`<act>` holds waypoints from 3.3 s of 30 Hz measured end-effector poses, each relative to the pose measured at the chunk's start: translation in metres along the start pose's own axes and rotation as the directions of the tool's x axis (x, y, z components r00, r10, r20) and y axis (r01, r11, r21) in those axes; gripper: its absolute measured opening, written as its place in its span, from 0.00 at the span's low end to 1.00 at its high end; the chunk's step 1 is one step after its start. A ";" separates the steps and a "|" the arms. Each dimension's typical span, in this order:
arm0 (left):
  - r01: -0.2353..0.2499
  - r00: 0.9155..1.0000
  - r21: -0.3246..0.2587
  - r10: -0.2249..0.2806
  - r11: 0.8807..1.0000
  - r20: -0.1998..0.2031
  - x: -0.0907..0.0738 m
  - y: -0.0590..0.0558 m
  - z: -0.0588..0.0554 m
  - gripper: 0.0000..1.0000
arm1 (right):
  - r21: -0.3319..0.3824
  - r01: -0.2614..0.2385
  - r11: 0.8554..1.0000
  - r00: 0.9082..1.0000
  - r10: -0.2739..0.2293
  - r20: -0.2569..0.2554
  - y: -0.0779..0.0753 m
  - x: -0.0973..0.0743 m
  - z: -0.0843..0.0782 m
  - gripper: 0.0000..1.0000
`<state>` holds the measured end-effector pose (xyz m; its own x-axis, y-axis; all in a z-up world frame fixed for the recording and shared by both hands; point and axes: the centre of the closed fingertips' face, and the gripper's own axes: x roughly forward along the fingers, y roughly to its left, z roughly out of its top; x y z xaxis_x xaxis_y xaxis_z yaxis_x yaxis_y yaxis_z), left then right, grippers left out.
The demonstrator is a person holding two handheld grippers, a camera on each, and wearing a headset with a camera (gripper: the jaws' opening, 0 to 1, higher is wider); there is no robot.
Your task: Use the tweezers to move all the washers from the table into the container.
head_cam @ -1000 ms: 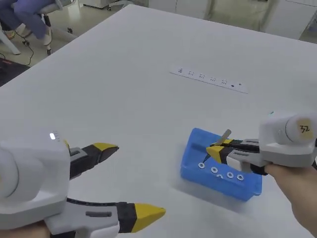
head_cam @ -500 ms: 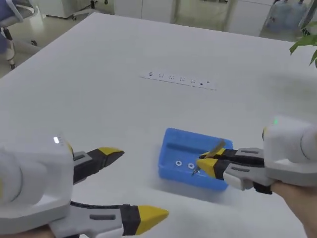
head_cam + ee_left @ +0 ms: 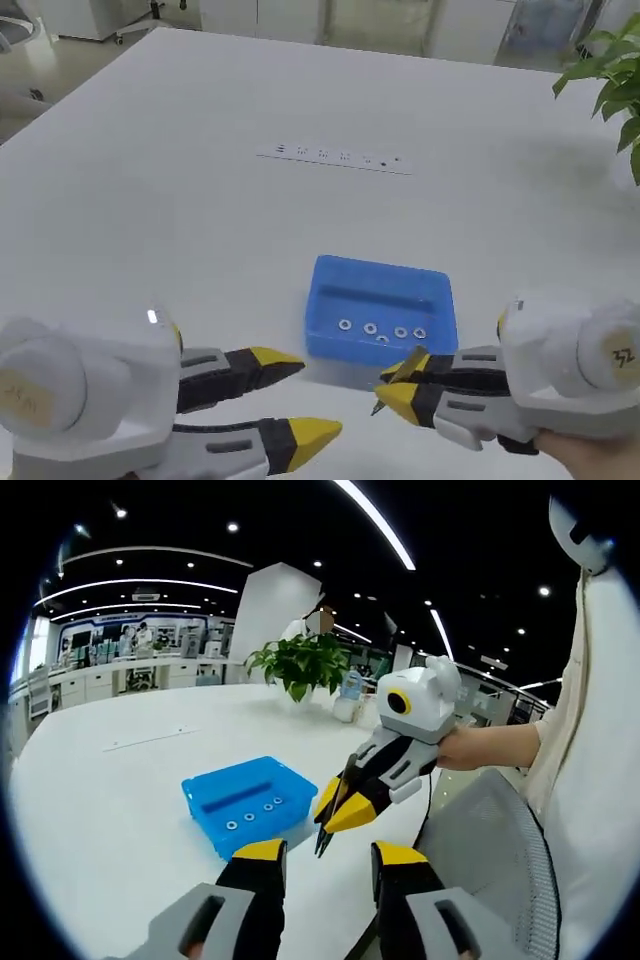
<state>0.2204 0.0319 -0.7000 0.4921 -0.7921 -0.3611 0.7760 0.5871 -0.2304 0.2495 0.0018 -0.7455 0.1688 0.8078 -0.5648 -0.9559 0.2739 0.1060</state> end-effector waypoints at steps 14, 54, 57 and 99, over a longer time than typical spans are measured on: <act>0.089 0.993 0.102 -0.081 0.991 -0.086 0.019 -0.011 -0.006 0.11 | -0.152 -0.107 0.983 0.991 0.094 -0.092 0.032 0.007 -0.013 0.03; 0.240 0.915 0.326 -0.101 0.914 -0.391 0.039 -0.017 -0.042 0.00 | -0.303 -0.132 0.944 0.966 0.055 -0.251 0.031 0.019 -0.052 0.04; 0.231 0.917 0.315 -0.098 0.921 -0.386 0.038 -0.013 -0.041 0.00 | -0.261 -0.112 0.959 0.973 0.052 -0.224 0.028 0.020 -0.050 0.05; 0.412 0.659 0.418 0.052 0.810 -0.750 0.050 0.046 -0.113 0.00 | 0.096 0.304 0.948 0.948 -0.290 -0.131 -0.006 -0.070 -0.072 0.23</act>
<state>0.2361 0.0381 -0.8312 0.0688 -0.3666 -0.9278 0.9959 0.0794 0.0425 0.2258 -0.0937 -0.7654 0.4058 0.6176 -0.6737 -0.8319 0.5549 0.0076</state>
